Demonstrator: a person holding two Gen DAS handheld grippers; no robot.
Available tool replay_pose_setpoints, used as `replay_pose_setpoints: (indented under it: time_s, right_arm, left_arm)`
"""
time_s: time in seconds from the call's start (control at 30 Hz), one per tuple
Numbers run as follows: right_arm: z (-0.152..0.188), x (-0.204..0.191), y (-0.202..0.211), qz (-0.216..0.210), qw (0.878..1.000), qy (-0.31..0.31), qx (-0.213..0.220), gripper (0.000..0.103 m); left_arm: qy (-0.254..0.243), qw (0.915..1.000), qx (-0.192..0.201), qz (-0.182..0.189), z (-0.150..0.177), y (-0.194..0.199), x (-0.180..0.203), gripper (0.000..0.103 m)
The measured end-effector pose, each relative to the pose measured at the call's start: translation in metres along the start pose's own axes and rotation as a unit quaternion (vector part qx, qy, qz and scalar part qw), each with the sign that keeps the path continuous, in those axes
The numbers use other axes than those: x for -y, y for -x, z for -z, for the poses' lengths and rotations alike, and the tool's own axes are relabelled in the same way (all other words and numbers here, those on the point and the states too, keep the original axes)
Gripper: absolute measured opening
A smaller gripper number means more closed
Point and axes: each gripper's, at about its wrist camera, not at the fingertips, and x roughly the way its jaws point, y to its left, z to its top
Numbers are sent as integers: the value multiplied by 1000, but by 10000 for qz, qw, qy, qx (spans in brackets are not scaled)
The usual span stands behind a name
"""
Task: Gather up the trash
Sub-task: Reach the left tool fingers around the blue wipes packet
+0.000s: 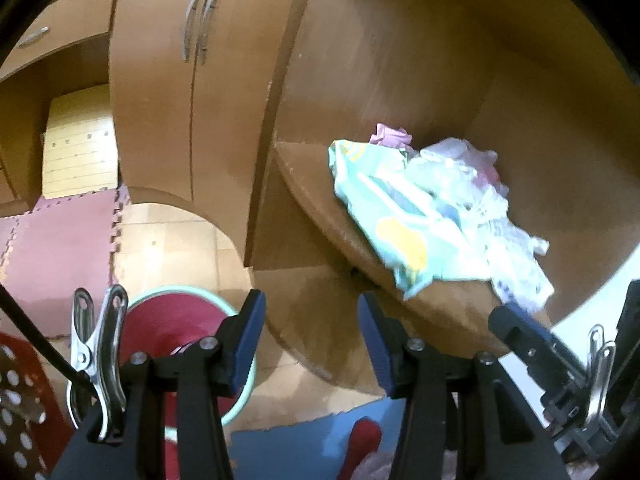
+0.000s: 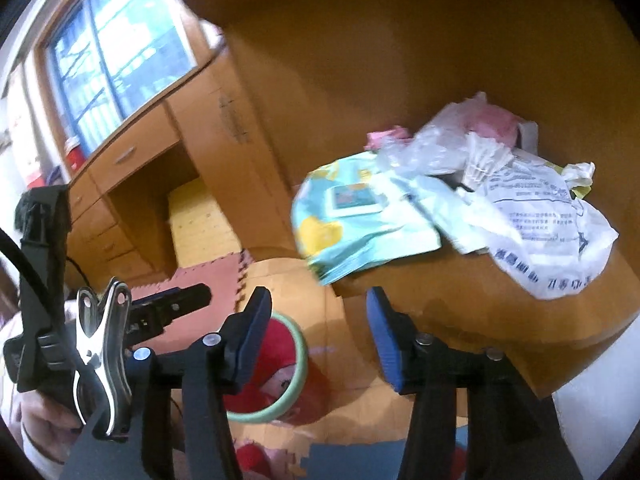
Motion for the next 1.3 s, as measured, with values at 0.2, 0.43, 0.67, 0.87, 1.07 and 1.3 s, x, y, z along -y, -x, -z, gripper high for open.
replay_pose_setpoints:
  time_s: [0.2, 0.43, 0.67, 0.87, 1.07, 1.3]
  right_arm:
    - [-19, 36, -36, 184, 9976, -675, 0, 55]
    - [-28, 59, -68, 124, 9917, -1281, -82, 56]
    - [-28, 78, -84, 113, 9891, -1465, -95, 57]
    - [-28, 88, -88, 124, 9902, -1390, -36, 57]
    - [-26, 89, -83, 105, 9889, -1482, 11, 57]
    - [-19, 91, -80, 72, 9875, -1575, 21, 57]
  left_arm:
    - [-19, 10000, -68, 10, -40, -53, 14, 51]
    - [100, 9999, 118, -1, -73, -93, 20, 51]
    - [352, 9989, 262, 150, -86, -126, 6, 54]
    - [532, 9972, 289, 446, -89, -140, 9, 54]
    - [401, 9982, 292, 332, -77, -134, 16, 49]
    - [78, 9982, 284, 513, -61, -114, 22, 35]
